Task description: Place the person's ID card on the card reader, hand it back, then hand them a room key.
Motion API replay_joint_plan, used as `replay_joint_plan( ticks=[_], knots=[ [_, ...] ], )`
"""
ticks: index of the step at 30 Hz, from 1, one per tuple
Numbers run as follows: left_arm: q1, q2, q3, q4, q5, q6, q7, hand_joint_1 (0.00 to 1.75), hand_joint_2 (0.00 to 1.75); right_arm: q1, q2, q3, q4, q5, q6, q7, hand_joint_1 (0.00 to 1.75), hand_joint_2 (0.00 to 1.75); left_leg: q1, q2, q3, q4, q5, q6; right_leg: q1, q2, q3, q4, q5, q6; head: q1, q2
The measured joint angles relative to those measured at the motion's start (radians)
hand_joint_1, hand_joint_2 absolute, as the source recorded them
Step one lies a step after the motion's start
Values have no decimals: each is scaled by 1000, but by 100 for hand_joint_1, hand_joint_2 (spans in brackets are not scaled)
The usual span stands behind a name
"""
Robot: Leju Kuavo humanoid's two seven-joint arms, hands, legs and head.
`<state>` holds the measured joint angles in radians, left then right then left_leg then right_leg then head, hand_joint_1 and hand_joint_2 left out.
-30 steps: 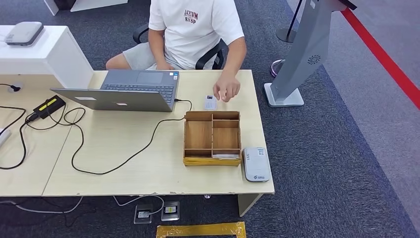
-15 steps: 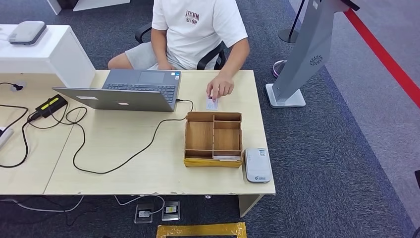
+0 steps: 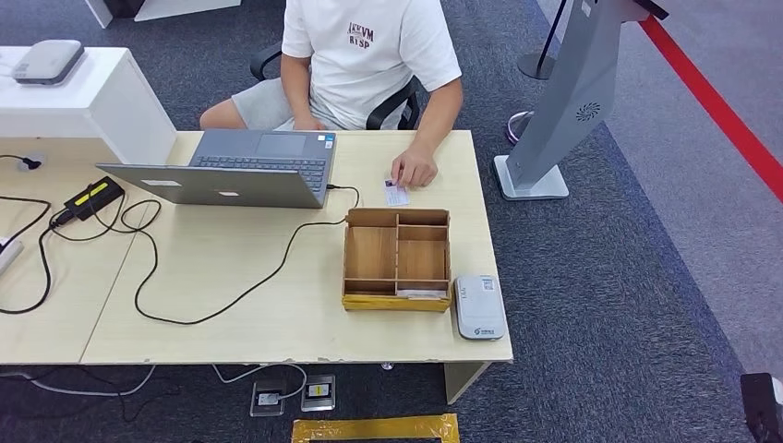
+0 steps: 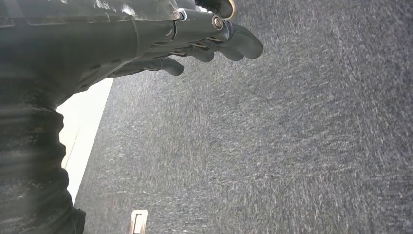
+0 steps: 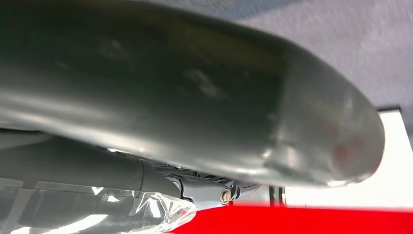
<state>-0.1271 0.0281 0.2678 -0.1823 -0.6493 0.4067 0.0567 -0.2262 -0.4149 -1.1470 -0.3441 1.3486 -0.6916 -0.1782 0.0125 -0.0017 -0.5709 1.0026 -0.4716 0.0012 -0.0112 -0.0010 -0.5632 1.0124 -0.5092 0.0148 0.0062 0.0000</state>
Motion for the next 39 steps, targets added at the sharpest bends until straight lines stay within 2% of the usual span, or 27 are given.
replay_joint_plan(
  ticks=[6, 9, 15, 19, 24, 28, 31, 33, 34, 36, 38, 39],
  knots=[
    [0, 2, 0, 0, -3, -6, 4, 0, 175, 8, 15, -11, 25, 7, 1, 6, 0, 0, 0, 0, 0, 0, 0, 0, 0, 0, 0, 0, 0, 0, 0, 0],
    [0, 11, -1, 0, -18, -33, 9, 0, 175, 32, 58, -28, 86, 40, 70, 71, 0, 0, 0, 0, 0, 0, 0, 0, 0, 0, 0, 0, 0, 0, 0, 0],
    [0, 20, -1, 0, -44, -59, 9, 0, 175, 39, 89, -28, 117, 91, 210, 189, 0, 0, 0, 0, 0, 0, 0, 0, 0, 0, 0, 0, 0, 0, 0, 0],
    [0, 26, -1, 0, -54, -71, 9, 0, 175, 40, 105, -28, 126, 107, 273, 251, 0, 175, 0, 0, 0, 0, 0, 0, 0, 0, 0, 0, 0, 0, 0, 0],
    [0, 31, -2, 0, -70, -84, 9, 0, 175, 41, 118, -28, 135, 123, 359, 319, 0, 175, 0, 0, 0, 0, 0, 0, 0, 0, 0, 0, 0, 0, 0, 0],
    [0, 35, -3, 0, -76, -90, 9, 0, 175, 42, 128, -27, 139, 125, 381, 315, 0, 175, 0, 0, 0, 0, 0, 0, 0, 0, 0, 0, 0, 0, 0, 0],
    [0, 35, -3, 0, -81, -91, 9, 0, 175, 41, 131, -28, 142, 106, 353, 265, 0, 175, 0, 0, 0, 0, 0, 0, 0, 0, 0, 0, 0, 0, 0, 0],
    [0, 35, -3, 0, -84, -91, 9, 0, 175, 41, 130, -28, 143, 74, 305, 189, 0, 175, 0, 0, 0, 0, 0, 0, 0, 0, 1, 0, 0, 0, 0, 0],
    [0, 35, -3, 0, -84, -91, 9, 0, 175, 37, 128, -29, 143, 39, 268, 109, 0, 175, 0, 0, 0, 0, 0, 0, 0, 0, 1, 0, 0, 0, 0, 0],
    [1, 35, -3, 0, -85, -90, 8, 0, 175, 4, 122, -33, 142, -54, 202, -143, 0, 175, -1, 3, -3, -1, 0, 0, -1, 3, 1, 1, 2, 0, 0, 0],
    [0, 35, -3, 0, -85, -88, 3, 0, 175, -90, 113, -33, 131, -127, 210, -394, 0, 175, -2, 12, -6, -1, 0, 0, -2, 11, -2, 2, 5, -1, 0, 0],
    [-3, 35, -3, 0, -85, -87, 0, 0, 175, -150, 112, -23, 116, -163, 247, -461, 0, 175, -2, 17, -4, -1, 1, 0, -2, 16, -3, 2, 6, -1, -1, 0]
  ],
)
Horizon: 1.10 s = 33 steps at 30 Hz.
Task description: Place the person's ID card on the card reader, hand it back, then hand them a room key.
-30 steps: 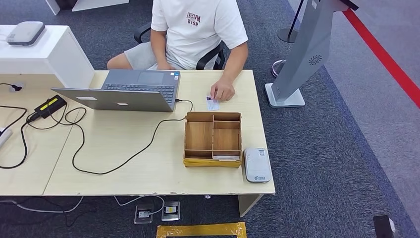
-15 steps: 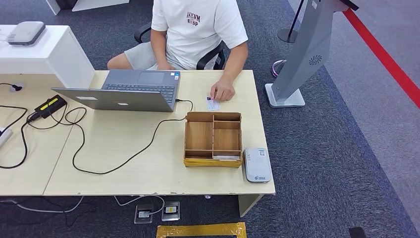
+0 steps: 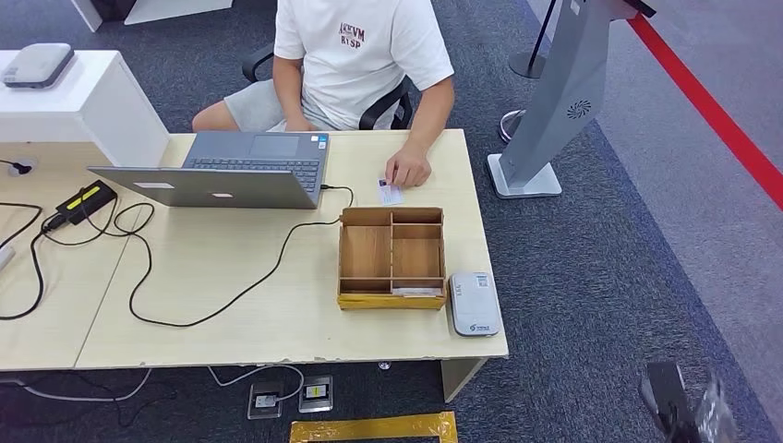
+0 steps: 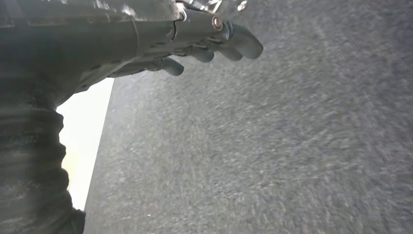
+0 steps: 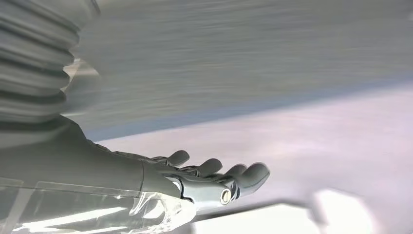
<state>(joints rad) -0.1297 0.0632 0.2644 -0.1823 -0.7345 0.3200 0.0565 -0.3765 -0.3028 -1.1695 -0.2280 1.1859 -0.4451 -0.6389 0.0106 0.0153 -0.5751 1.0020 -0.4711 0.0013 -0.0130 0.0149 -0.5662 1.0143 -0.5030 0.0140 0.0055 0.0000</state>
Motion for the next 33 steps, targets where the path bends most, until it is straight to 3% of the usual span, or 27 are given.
replay_joint_plan(
  ticks=[1, 3, 6, 8, 13, 18, 27, 33],
  knots=[
    [-5, -1, 0, 0, -1, 1, -3, 0, 175, -52, 3, 23, -27, -55, 41, -15, 0, 175, 0, 2, 2, 0, 1, 1, 0, 2, -1, -1, 1, 1, 0, 0],
    [-14, -3, -1, 0, -5, 1, -5, 0, 175, -104, 12, 116, -124, -252, 88, 87, 0, 175, 0, -6, 7, 1, 3, 4, 0, -7, 2, -1, 0, 3, 1, 0],
    [-7, -5, -1, -1, -9, 2, -7, 0, 175, -89, 14, 326, -297, -543, 49, 299, 0, 175, -1, -21, 5, 1, 5, 4, -1, -21, 7, -1, -2, 4, 1, 0],
    [-2, -5, -1, 0, -12, 2, -9, 0, 175, -70, 14, 458, -384, -608, 21, 326, 0, 175, -1, -19, 4, 1, 5, 3, -1, -18, 6, 0, -1, 4, 1, 0],
    [-5, -6, -2, 0, -21, 1, -15, 0, 175, -35, 11, 730, -585, -634, -15, 366, 0, 175, -1, -17, 5, 1, 4, 2, -1, -16, 5, 0, -1, 4, 1, 0],
    [-4, -6, -3, 0, -24, 1, -23, 0, 175, -24, -2, 921, -757, -617, -14, 406, 0, 175, -1, -18, 4, 1, 4, 3, -1, -18, 5, 0, -1, 3, 1, 0],
    [-3, -4, -7, 0, -47, -10, -49, 0, 175, -8, -5, 1161, -1002, -523, 166, 447, 0, 175, 0, -18, 4, 1, 4, 3, 0, -18, 5, 0, -2, 3, 1, 0],
    [-2, 1, -8, 0, -51, -17, -54, 0, 175, 5, -6, 1259, -1106, -500, 186, 454, 0, 175, 0, -18, 3, 1, 4, 2, 0, -18, 4, 0, -2, 2, 1, 0]
  ],
)
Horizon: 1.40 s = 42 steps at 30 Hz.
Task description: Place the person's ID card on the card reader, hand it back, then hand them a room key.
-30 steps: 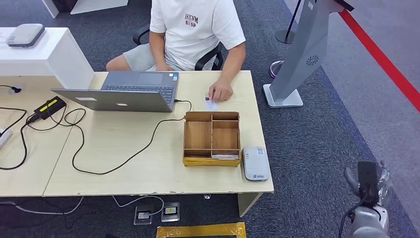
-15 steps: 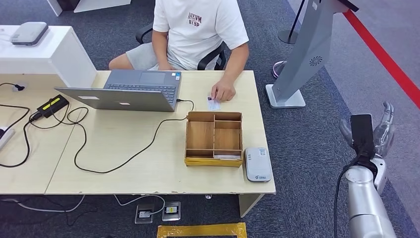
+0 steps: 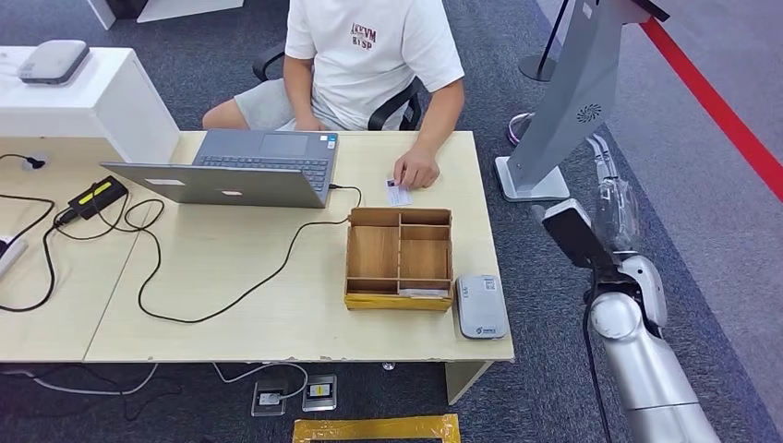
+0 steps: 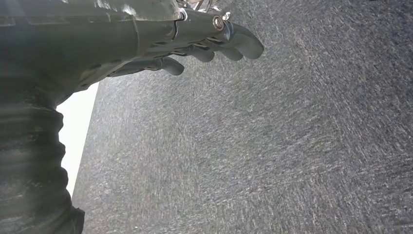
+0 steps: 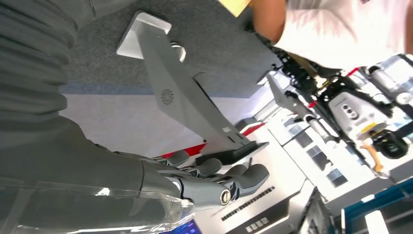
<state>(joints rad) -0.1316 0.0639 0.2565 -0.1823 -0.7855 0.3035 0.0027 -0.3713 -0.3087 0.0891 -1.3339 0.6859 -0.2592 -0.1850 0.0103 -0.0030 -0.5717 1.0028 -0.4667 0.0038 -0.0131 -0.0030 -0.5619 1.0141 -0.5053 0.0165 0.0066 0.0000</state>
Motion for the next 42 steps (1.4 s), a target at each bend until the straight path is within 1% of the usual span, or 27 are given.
replay_joint_plan(
  ticks=[5, 8, 13, 18, 23, 30, 39, 42],
  knots=[
    [1, 2, 0, 0, -4, -3, -3, 0, 175, 5, -2, 46, -38, 18, 34, -19, 0, 175, 0, 0, 0, 0, 0, 0, 0, 0, 0, 0, 0, 0, 0, 0],
    [1, 5, -3, 0, -10, -8, -10, 0, 175, 5, 0, 94, -52, 69, 63, -39, 0, 175, 0, 0, 0, 0, 0, 0, 0, 0, 0, 0, 0, 0, 0, 0],
    [1, 8, -10, 0, -11, -16, -12, 0, 175, 3, 8, 185, -71, 118, 101, -45, 0, 175, 1, 0, 0, 0, 0, 0, 1, 0, 0, 0, 0, 0, 0, 0],
    [1, 8, -10, 0, -11, -19, -12, 0, 175, -6, 24, 245, -80, 116, 144, -74, 0, 175, 1, 0, 0, 0, 0, 0, 1, 0, 0, 0, 0, -1, 0, 0],
    [1, 9, -10, 0, -12, -18, -12, 0, 175, 14, 45, 306, -149, 113, 205, -77, 0, 175, 1, 0, 0, 0, 0, 0, 1, 0, 0, 0, -1, -1, 0, 0],
    [2, 10, -10, 0, -13, -18, -12, 0, 175, 29, 52, 350, -202, 112, 217, -77, 0, 175, 1, 0, 0, 0, 0, 0, 1, 0, 0, 0, -1, -1, 0, 0],
    [3, 14, -14, 0, -13, -18, -12, 0, 175, 40, 54, 382, -225, 120, 227, -78, 0, 175, 1, 0, 0, 0, 0, 0, 1, 0, 0, 0, -1, -2, 0, 0],
    [3, 14, -14, 0, -9, -16, -10, 0, 175, 41, 54, 389, -230, 118, 255, -74, 0, 175, 1, 0, 0, 0, 0, 0, 1, 0, 0, 0, -1, -2, 0, 0]
  ],
)
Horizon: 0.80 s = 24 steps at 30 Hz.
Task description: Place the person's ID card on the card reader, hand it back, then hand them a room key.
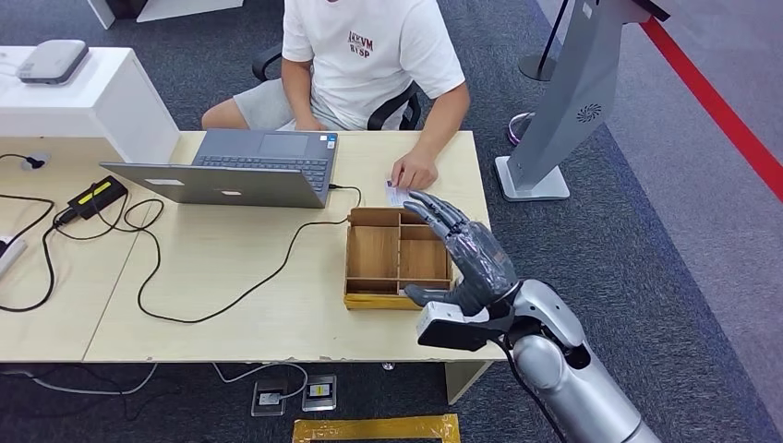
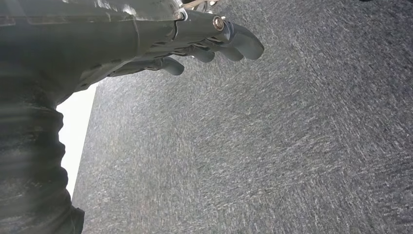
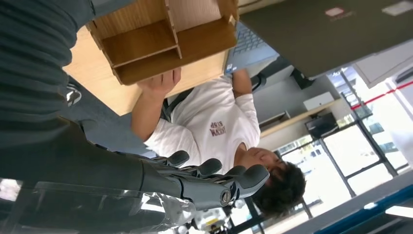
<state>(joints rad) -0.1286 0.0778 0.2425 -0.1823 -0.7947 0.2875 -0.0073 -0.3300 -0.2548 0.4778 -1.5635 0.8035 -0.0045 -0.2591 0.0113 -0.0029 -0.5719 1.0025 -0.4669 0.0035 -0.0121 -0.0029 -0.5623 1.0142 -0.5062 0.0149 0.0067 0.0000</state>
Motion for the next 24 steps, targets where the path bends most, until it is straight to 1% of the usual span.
replay_joint_plan(
  ticks=[2, 5, 8, 10, 19, 24],
  knots=[
    [0, 0, 0, 0, 6, 2, 5, 0, 175, 8, 1, 12, -9, 0, 30, 15, 0, 175, 0, 0, 0, 0, 0, 0, 0, 0, 0, 0, 0, 0, 0, 0],
    [1, 0, 0, 0, 14, 4, 15, 0, 175, 25, 4, 35, -29, 17, 44, 64, 0, 175, 0, 0, 0, 0, 0, 0, 0, 0, 0, 0, 0, 0, 0, 0],
    [1, -1, 0, 0, 23, 8, 31, 0, 175, 34, 11, 52, -35, 37, 22, 149, 0, 175, 0, 0, 0, 0, 0, 0, 0, 0, 0, 0, 0, 0, 0, 0],
    [1, -2, 0, 0, 28, 11, 40, 0, 175, 36, 19, 60, -29, 40, -1, 189, 0, 175, 0, 0, 0, 0, 0, -1, 0, 0, 0, 0, 0, 0, 0, 0],
    [1, -7, 0, 0, 30, 13, 47, 0, 175, 37, 40, 80, 1, 30, -26, 223, 0, 175, 0, 0, 0, 0, -1, -1, 0, 0, 0, 0, 0, 0, 0, 0],
    [1, -8, 0, 0, 29, 15, 47, 0, 175, 52, 52, 98, 24, 57, -71, 260, 0, 175, 0, 0, 0, 0, -1, -1, 0, 0, 0, 0, -1, -1, 0, 0]
  ],
)
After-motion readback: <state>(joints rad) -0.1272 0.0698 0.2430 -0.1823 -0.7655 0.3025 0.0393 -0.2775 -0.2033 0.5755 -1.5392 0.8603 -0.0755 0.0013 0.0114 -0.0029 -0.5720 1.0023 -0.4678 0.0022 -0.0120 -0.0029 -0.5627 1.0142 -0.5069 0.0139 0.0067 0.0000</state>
